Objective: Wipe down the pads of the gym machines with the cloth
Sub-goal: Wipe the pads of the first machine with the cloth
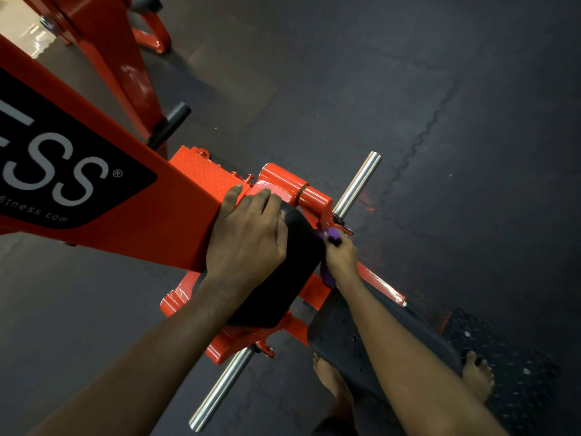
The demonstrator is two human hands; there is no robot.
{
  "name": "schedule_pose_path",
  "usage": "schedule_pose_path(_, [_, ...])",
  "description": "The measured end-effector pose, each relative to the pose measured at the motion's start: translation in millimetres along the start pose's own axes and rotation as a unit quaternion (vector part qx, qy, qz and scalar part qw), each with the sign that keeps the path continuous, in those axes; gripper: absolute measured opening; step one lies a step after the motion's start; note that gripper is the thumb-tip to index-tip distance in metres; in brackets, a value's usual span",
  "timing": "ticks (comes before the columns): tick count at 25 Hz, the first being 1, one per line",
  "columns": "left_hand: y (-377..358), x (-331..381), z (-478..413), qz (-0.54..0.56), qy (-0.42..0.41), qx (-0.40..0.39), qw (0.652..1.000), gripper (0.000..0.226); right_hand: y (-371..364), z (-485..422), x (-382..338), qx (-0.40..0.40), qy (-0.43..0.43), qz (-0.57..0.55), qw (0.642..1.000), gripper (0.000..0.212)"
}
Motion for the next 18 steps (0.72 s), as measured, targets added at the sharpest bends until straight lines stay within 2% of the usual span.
schedule_pose_path(3, [-1,-1,1,-0.002,-0.001,0.004,1.0,0.026,-8,28,-32,-0.02,0.163,-0.058,0.985,0.014])
schedule_pose_path(5, [-1,-1,1,-0.001,-0.001,0.007,1.0,0.025,-4,38,-25,-0.037,0.204,-0.074,0.975,0.021])
schedule_pose_path(7, [-2,0,1,-0.001,0.001,0.005,1.0,0.027,1,24,1,-0.038,0.161,-0.082,0.983,0.028])
schedule_pose_path(10, [-5,-2,3,-0.005,0.002,0.008,1.0,0.03,10,-13,45,-0.034,-0.006,-0.09,0.995,0.023])
schedule_pose_path(13, [-6,-2,1,-0.013,0.001,0.011,1.0,0.03,10,-34,79,-0.03,-0.143,-0.047,0.988,0.022])
schedule_pose_path(16, [-6,0,1,-0.026,0.0,0.015,1.0,0.029,3,-29,94,-0.01,-0.194,-0.077,0.978,0.01])
schedule_pose_path(18, [-5,-1,2,-0.031,0.009,0.017,0.999,0.027,3,-19,91,0.016,-0.178,-0.061,0.982,0.014])
Point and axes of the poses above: each hand's wrist, its own z-axis away from the middle knuckle, its own y-axis out of the back of the hand, x = y × z, the point moved 2 cm from there along -z, towards the middle knuckle, and after that the axes turned 3 degrees about -y, right-handed, at the moved point
